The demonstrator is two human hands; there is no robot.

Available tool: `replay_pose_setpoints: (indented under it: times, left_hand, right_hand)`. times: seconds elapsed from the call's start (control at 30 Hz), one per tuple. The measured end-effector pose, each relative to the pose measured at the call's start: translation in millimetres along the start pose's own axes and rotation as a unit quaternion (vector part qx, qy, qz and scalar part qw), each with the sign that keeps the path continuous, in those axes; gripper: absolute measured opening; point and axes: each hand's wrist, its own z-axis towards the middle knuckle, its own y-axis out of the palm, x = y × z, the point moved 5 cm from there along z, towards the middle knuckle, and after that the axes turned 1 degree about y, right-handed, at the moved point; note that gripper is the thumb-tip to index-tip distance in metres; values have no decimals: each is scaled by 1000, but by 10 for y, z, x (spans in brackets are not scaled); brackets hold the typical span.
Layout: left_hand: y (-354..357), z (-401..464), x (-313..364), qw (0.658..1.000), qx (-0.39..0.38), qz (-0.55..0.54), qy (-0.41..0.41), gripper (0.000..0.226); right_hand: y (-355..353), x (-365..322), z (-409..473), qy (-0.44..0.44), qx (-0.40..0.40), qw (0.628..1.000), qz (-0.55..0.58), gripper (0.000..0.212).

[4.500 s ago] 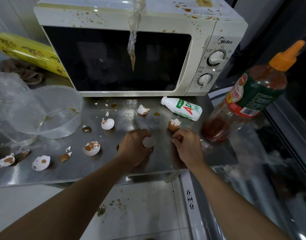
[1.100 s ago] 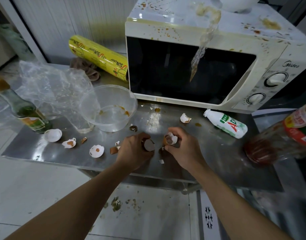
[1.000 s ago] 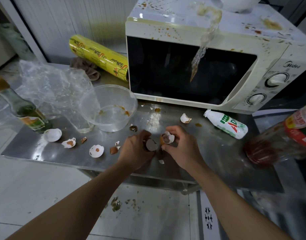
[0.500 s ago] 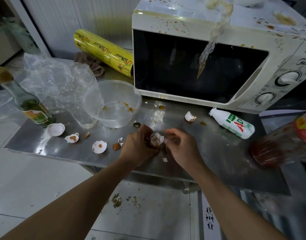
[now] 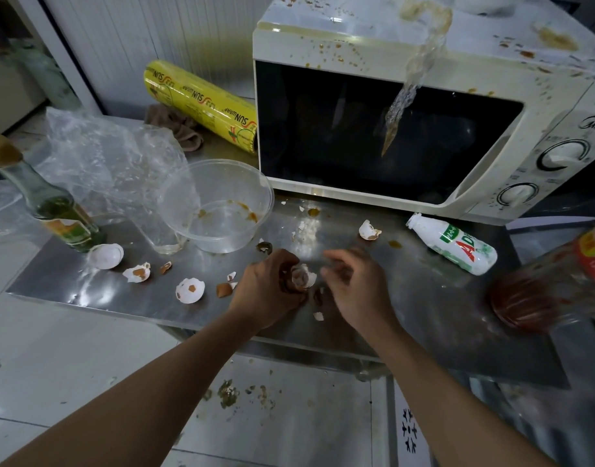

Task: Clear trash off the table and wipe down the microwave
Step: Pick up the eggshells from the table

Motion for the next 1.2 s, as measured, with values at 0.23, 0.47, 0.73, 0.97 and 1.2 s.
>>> replay_pose_setpoints:
  times: [0.23, 0.47, 0.73, 0.97, 1.2]
  left_hand:
    - [-12, 56, -11, 1000, -2, 14, 6, 43]
    - [3, 89, -63, 1000, -4, 7, 2, 44]
    - [-73, -51, -107, 999, 12, 25, -38, 45]
    - [-223, -226, -160, 998, 36, -1, -50, 44]
    - [-415, -263, -265, 995, 66, 2, -70, 46]
  right_hand:
    - [-402, 482, 579, 80, 55, 983, -156, 35]
    - [-269, 700, 839, 74, -19, 980, -186, 43]
    - [-74, 469, 474, 7, -59, 983, -171, 36]
    - [171, 243, 106, -21, -134, 981, -140, 37]
    - [241, 6, 719, 2, -151, 978, -144, 44]
